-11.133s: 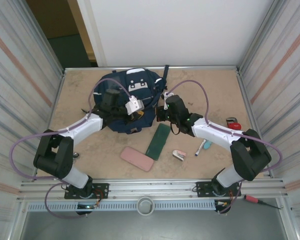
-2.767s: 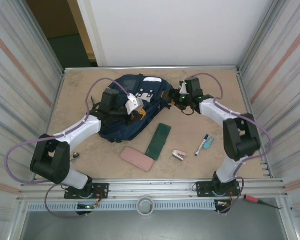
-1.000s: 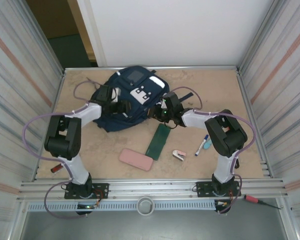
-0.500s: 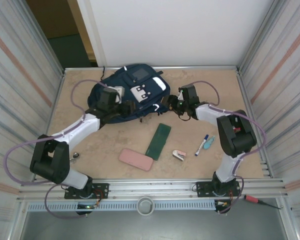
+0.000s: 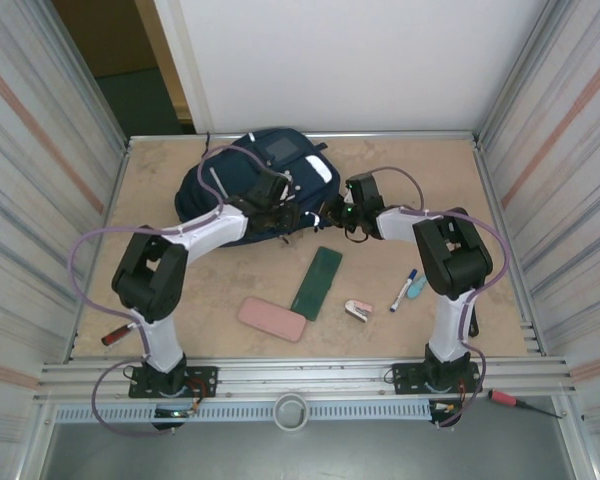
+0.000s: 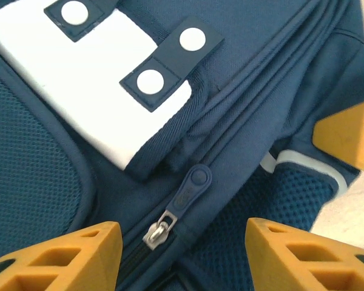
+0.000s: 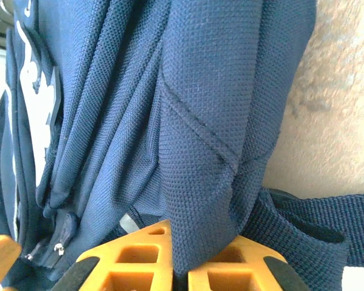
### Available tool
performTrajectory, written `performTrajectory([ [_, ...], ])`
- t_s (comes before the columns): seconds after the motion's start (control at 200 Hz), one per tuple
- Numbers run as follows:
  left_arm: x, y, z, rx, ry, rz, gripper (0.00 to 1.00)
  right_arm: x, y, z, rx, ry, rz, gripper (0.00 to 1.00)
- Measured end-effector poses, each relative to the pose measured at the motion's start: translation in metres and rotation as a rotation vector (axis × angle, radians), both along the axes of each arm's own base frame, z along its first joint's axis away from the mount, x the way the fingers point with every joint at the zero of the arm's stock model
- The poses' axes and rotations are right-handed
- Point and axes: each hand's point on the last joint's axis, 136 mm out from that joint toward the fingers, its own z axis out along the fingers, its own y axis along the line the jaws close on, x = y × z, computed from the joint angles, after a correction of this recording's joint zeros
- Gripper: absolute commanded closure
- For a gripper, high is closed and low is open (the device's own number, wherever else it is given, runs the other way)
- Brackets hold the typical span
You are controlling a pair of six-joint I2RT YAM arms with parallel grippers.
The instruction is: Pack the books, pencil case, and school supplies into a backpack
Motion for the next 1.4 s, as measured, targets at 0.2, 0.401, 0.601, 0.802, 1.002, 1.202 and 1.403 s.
performTrajectory([
  [0.2,0.003,-0.006,-0.014,0.087,0.011,-0.001,0.59,-0.013,0.009,0.0,0.008,-0.014,0.005,0.94],
  [0.401,0.011,-0.002,-0.025,0.15,0.021,0.016,0.59,-0.017,0.013,0.001,0.011,-0.028,0.008,0.96],
  [0.601,0.013,0.001,-0.028,0.16,0.031,0.021,0.56,-0.019,0.012,0.001,0.009,-0.043,0.003,0.98],
  [0.802,0.014,0.004,-0.034,0.151,0.055,0.02,0.62,-0.024,0.014,0.0,0.01,-0.053,0.008,0.99],
  [1.002,0.017,0.011,-0.039,0.166,0.07,0.025,0.76,-0.027,0.014,0.0,0.014,-0.06,0.009,1.0],
  [1.202,0.02,0.015,-0.039,0.181,0.068,0.008,0.88,-0.031,0.011,0.0,0.015,-0.061,0.01,1.0],
  [1.403,0.02,0.018,-0.028,0.179,0.05,-0.012,0.96,-0.032,0.01,0.0,0.012,-0.062,0.006,1.0],
])
